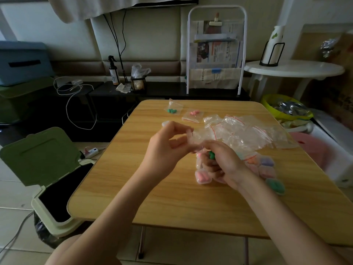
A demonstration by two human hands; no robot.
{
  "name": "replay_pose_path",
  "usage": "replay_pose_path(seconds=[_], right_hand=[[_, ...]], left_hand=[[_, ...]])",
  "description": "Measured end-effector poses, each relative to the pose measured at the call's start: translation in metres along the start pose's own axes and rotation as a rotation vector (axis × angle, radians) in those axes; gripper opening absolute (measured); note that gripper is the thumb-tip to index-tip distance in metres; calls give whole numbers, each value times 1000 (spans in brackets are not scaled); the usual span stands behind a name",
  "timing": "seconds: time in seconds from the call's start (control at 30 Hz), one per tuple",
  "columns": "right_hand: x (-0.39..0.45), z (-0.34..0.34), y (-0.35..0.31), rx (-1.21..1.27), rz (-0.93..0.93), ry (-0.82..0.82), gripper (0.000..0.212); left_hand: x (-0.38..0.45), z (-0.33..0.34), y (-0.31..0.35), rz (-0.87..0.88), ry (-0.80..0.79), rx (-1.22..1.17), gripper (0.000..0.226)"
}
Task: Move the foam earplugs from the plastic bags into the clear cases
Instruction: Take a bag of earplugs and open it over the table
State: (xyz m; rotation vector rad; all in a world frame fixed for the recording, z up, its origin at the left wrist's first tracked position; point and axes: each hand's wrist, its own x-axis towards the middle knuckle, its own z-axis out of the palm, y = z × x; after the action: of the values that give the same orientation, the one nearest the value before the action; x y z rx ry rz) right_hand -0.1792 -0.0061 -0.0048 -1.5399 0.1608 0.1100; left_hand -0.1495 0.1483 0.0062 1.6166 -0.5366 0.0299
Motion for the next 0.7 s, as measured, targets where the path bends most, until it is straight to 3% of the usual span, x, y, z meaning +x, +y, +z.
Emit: replay_pose_path(seconds=[0.17, 0.3, 0.43, 0.57, 0.7], right_hand=[[-4, 13, -1, -33, -2, -188, 34], [-3, 12, 3, -16, 39, -161, 51], [3, 5, 2, 136, -4, 29, 31], [2, 1, 0, -7, -222, 135, 11], [2, -7, -5, -180, -422, 119, 2]], left_hand=[[1, -4, 6, -189, -7, -494, 32], [4, -2, 2, -276, 55, -623, 31], [8, -6, -2, -352, 80, -680, 30], [9, -1, -5, -469, 26, -774, 30], [8, 3, -8, -622, -40, -745, 34]])
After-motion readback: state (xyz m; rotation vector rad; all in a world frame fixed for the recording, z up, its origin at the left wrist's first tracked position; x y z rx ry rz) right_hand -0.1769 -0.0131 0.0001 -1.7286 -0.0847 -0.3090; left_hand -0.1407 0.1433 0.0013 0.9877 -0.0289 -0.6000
